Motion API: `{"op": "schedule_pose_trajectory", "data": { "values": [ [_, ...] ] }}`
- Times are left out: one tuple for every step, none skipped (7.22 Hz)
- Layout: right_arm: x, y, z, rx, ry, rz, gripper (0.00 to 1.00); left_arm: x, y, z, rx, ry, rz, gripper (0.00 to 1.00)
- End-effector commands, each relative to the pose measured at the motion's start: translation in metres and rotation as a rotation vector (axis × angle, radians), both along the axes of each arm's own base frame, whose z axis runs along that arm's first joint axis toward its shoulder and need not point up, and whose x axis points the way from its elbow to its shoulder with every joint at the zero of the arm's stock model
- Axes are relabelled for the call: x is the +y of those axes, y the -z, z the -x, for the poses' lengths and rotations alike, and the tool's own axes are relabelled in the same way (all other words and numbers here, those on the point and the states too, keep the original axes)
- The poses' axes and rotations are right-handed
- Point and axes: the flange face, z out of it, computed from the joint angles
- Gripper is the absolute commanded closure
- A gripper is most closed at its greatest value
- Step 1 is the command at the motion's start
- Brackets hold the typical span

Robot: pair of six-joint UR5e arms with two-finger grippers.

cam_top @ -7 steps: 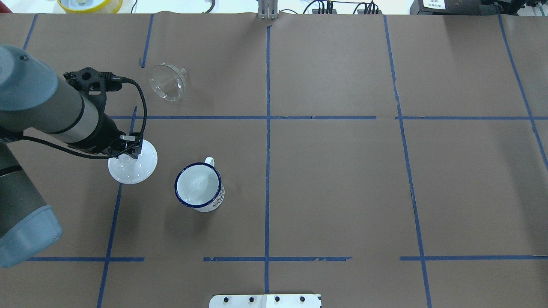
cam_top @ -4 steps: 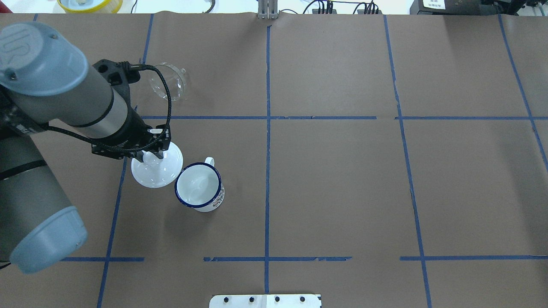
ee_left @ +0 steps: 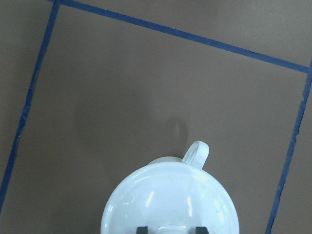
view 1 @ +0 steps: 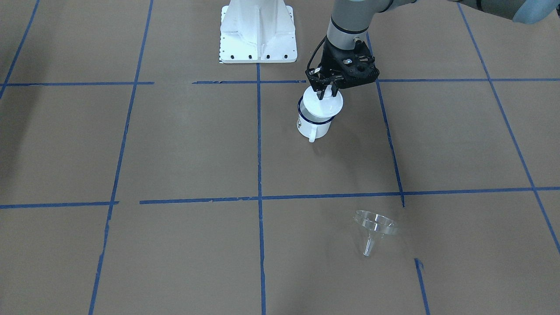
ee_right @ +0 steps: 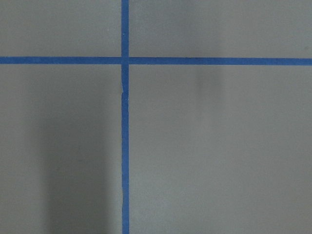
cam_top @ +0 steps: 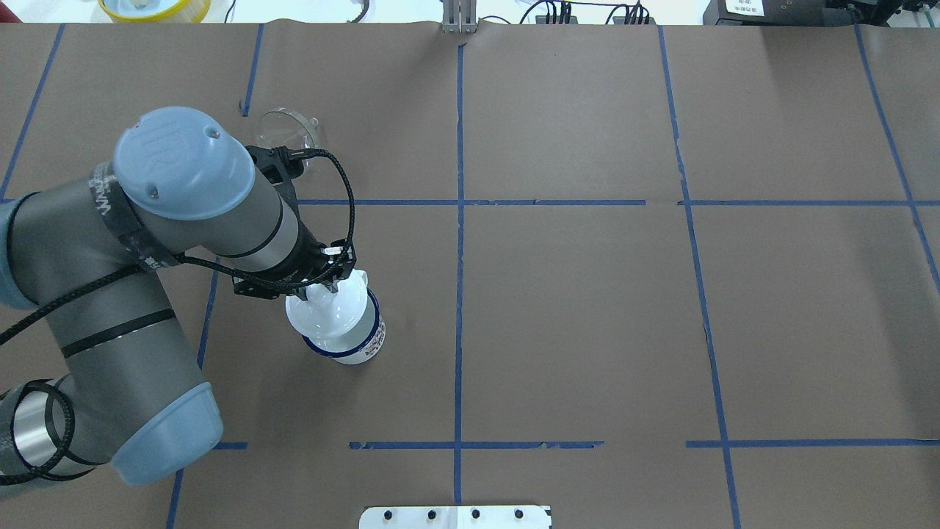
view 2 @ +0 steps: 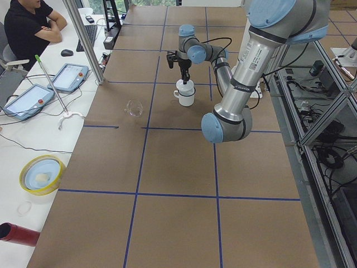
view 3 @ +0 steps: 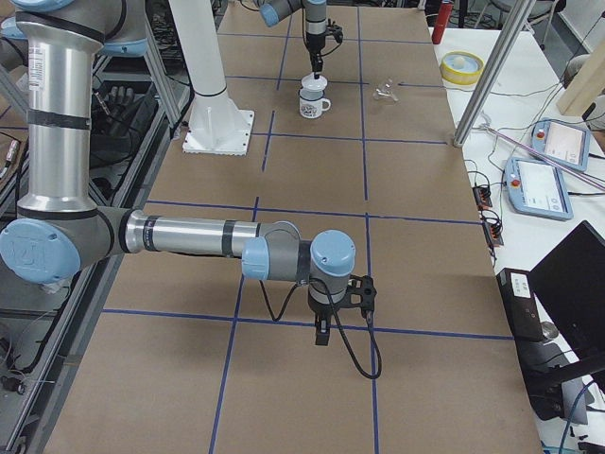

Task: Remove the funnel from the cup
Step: 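Carry the lid with the left gripper over the mug opening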

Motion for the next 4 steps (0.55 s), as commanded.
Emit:
{"op": "schedule_pose_trajectory", "data": {
  "values": [
    [0.0, 0.0, 0.0, 0.0, 0.0, 0.0, 0.0, 0.0006, -0.0051, -0.0099, -0.013, -0.006, 0.006, 1.0],
    [0.0, 0.0, 0.0, 0.0, 0.0, 0.0, 0.0, 0.0033, -0.0072, -0.0156, -0.016, -0.016, 0.007, 1.0],
    [0.0, 0.0, 0.0, 0.0, 0.0, 0.0, 0.0, 0.0033, -0.0096, -0.0189, -0.016, -0.019, 0.007, 1.0],
    [0.0, 0.0, 0.0, 0.0, 0.0, 0.0, 0.0, 0.0033, -0.0094, -0.0189, -0.015, -0.019, 0.006, 1.0]
  ]
}}
